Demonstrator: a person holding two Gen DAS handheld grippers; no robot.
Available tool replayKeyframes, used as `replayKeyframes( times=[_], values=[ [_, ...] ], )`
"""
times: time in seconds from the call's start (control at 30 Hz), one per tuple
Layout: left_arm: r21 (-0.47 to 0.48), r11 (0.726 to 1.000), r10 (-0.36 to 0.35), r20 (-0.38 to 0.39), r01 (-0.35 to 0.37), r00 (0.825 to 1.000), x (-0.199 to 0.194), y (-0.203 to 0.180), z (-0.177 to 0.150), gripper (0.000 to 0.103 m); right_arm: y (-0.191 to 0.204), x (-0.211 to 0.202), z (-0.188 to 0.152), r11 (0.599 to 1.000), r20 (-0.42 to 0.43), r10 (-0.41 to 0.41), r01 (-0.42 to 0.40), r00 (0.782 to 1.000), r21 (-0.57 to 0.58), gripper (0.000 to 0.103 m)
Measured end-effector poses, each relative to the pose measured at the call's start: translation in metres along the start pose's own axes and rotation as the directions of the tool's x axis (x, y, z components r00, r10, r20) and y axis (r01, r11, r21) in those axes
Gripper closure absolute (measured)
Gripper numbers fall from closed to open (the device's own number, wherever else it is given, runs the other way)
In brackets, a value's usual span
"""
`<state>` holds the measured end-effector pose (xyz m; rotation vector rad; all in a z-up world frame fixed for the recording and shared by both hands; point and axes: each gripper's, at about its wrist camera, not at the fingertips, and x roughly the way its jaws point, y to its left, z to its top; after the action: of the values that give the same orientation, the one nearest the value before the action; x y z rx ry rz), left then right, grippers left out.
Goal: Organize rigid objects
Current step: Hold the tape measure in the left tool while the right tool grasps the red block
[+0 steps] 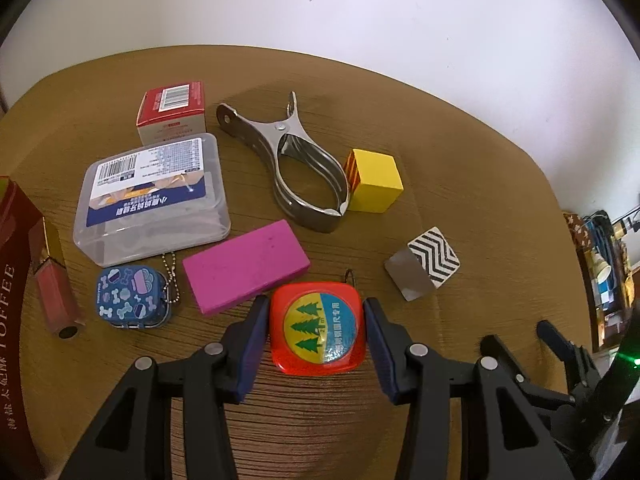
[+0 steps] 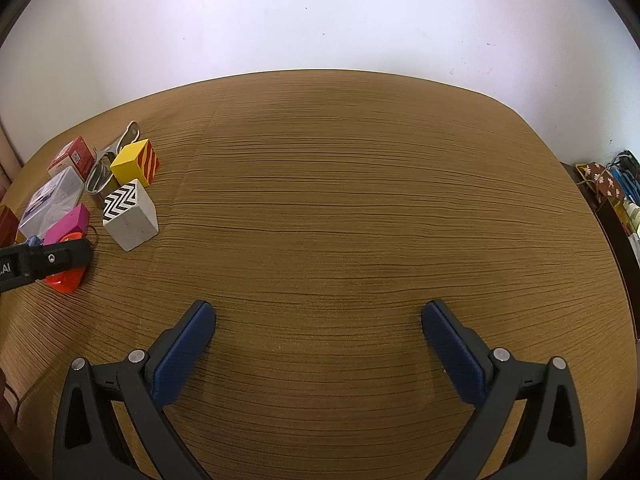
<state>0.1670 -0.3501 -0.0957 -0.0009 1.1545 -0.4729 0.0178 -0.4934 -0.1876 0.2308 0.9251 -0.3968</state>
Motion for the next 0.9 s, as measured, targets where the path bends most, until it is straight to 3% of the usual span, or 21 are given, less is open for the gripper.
replayKeyframes(
  times=[0.27,0.53,0.7,0.9],
  values=[
    [0.017,1.0,0.002,0.009,-0.003,1.0,-0.004,0.002,-0.003,0.055,0.001,0.0,0.0,1.0,0.001,0.0,0.0,1.0,0.001,0.0],
    [0.026,0.998,-0.064,0.004,0.064,0.998,-0.01,0.012,-0.006,0.055,0.001,0.0,-0.001,1.0,0.001,0.0,0.0,1.0,0.002,0.0],
    [0.068,0.997,-0.05,0.009,0.049,0.999,-0.011,0.011,-0.01,0.055,0.001,0.0,0.0,1.0,0.001,0.0,0.0,1.0,0.002,0.0],
    [0.123,0.992,0.017,0.037,-0.022,0.999,-0.014,-0.001,-0.021,0.055,0.002,-0.001,-0.001,1.0,0.002,0.0,0.0,1.0,0.005,0.0]
  ],
)
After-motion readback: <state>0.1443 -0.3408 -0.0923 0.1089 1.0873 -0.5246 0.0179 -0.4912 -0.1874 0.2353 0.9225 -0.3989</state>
